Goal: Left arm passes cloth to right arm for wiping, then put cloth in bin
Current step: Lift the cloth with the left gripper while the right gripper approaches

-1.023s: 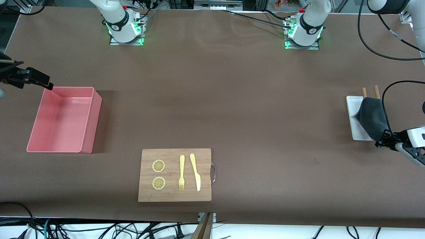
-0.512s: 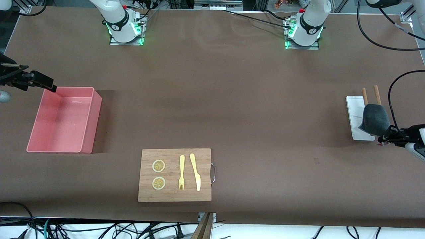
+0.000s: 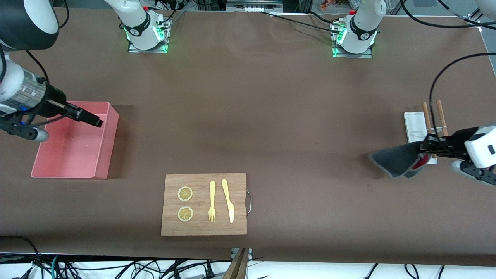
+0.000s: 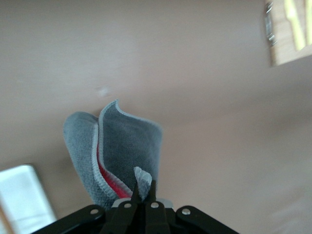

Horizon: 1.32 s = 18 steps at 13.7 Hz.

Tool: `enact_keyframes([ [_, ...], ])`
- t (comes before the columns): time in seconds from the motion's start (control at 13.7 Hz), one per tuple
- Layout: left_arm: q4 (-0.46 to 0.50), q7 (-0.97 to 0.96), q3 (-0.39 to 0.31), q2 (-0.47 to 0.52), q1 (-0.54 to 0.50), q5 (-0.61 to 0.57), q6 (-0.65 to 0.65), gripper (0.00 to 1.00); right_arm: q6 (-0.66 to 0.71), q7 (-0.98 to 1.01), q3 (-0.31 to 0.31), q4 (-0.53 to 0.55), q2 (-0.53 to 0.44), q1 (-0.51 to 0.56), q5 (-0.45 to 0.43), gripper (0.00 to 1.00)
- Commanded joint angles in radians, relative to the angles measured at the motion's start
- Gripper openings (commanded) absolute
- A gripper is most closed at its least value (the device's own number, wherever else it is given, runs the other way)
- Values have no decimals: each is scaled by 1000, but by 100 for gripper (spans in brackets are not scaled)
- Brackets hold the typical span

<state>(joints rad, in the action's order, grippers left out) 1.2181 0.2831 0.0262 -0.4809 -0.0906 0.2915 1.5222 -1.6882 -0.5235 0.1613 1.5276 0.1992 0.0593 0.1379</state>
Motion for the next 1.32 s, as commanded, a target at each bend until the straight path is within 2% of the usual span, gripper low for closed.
enact_keyframes([
  [0.0, 14, -293, 91, 24, 25, 46, -7, 0, -60, -172, 24, 2, 40, 1, 90, 100],
  [0.15, 12, -437, 177, 10, 46, 58, 21, 0, -134, -290, 69, 2, 77, -3, 100, 100],
  [0.22, 15, -485, 187, 4, 66, 83, 62, 0, -181, -356, 95, 2, 98, -6, 100, 100],
  [0.44, 18, -582, 189, -28, 159, 217, 152, 0, -327, -573, 144, 2, 172, -47, 106, 100],
  [0.73, 26, -585, 189, -65, 314, 322, 436, 0, -502, -780, 179, 0, 259, -102, 106, 100],
  [0.95, 28, -594, 189, -91, 409, 423, 631, 0, -618, -860, 181, -1, 327, -154, 106, 100],
  [1.24, 32, -659, 187, -111, 503, 436, 774, 0, -723, -947, 182, -1, 391, -208, 104, 100],
])
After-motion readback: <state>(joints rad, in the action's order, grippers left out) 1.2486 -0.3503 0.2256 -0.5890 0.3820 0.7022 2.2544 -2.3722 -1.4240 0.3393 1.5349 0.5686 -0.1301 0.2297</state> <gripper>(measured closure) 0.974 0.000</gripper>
